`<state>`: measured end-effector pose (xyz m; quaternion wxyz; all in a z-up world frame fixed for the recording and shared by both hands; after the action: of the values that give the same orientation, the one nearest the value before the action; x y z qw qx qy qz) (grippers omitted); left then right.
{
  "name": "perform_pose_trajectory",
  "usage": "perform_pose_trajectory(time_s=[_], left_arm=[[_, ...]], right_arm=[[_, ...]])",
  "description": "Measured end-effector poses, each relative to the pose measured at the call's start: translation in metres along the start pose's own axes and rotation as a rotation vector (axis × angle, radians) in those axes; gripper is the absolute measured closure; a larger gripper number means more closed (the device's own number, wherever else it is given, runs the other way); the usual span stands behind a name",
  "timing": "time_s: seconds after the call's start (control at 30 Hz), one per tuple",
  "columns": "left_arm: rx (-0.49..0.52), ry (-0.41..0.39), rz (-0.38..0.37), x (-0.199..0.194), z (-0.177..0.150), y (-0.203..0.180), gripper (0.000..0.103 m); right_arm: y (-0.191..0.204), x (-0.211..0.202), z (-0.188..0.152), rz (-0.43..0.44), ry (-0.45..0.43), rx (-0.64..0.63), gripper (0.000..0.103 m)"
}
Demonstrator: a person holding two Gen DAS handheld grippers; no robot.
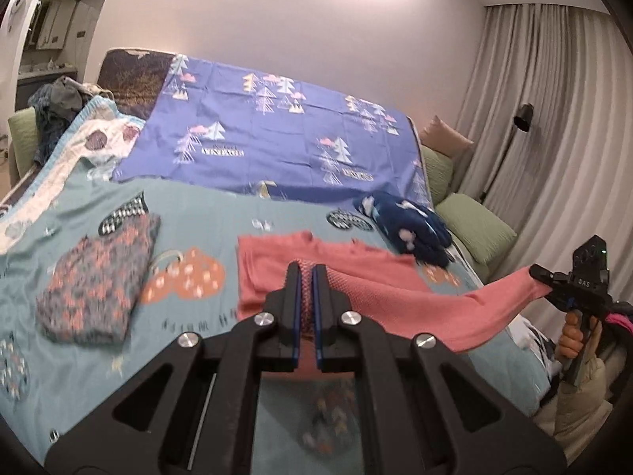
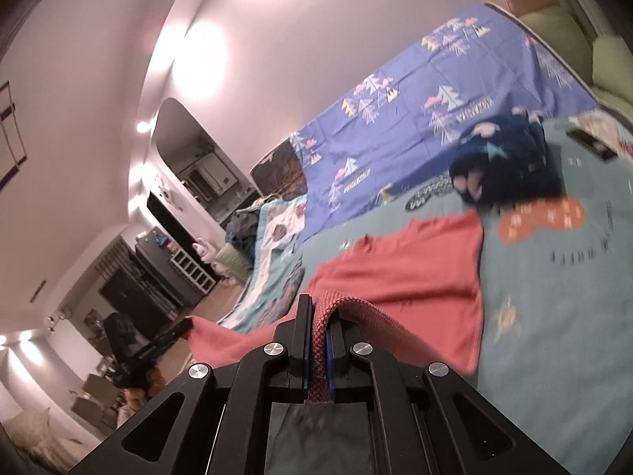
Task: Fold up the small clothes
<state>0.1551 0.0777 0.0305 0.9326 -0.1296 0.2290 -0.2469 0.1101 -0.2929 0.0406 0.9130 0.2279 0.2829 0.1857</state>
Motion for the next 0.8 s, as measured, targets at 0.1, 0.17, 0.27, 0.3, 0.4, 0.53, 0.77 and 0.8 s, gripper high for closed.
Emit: perform_pose_trajectory(time_s=[0.1,0.17,0.27,0.3,0.4,0.53,0.77,0.8], left_arm=[[-0.036,-0.017,0.024,0.025,0.019,0.01,0.097],[-0.044,-0.022,0.05,0.043,0.028,0.017,0.097],[-0.055,-0.021,0.071,0.079,0.041,0.03,0.097],[-0.063,-0.017,0.074,0.089,0.044,0.034,0.097],[-0.076,0.006,0.097,0.124,0.048,0.047,0.097],[-0.064,0.068,0.132,0.173,0.044,0.064,0.097],[-0.066,0.196,0.191,0.244,0.014,0.091,0.097],[-0.065,0.219,0.205,0.253,0.007,0.096,0.096]], right_arm=[[-0.007,0.02,0.024,-0.024,-0.014,-0.003,0.099],[-0.017,0.041,0.04,-0.057,-0.017,-0.005,0.099],[-0.032,0.07,0.059,-0.097,-0.011,-0.007,0.099],[-0.039,0.083,0.065,-0.107,-0.005,0.002,0.099],[-0.062,0.113,0.078,-0.142,0.009,0.023,0.099],[-0.091,0.155,0.085,-0.191,0.048,0.041,0.099],[-0.154,0.224,0.068,-0.332,0.164,0.082,0.097],[-0.163,0.232,0.063,-0.359,0.185,0.088,0.097]])
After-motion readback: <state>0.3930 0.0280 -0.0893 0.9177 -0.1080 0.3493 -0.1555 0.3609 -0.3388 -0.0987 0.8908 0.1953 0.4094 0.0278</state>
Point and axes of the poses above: each gripper's, at about its wrist camera, not at the fingertips, and x roughly the way its jaws point, y to its left, z to its top, the point moved 10 cm from there along x, roughly the way its jaws point, and after that the axes turned 7 degrees about -z, right-handed, at the moved point
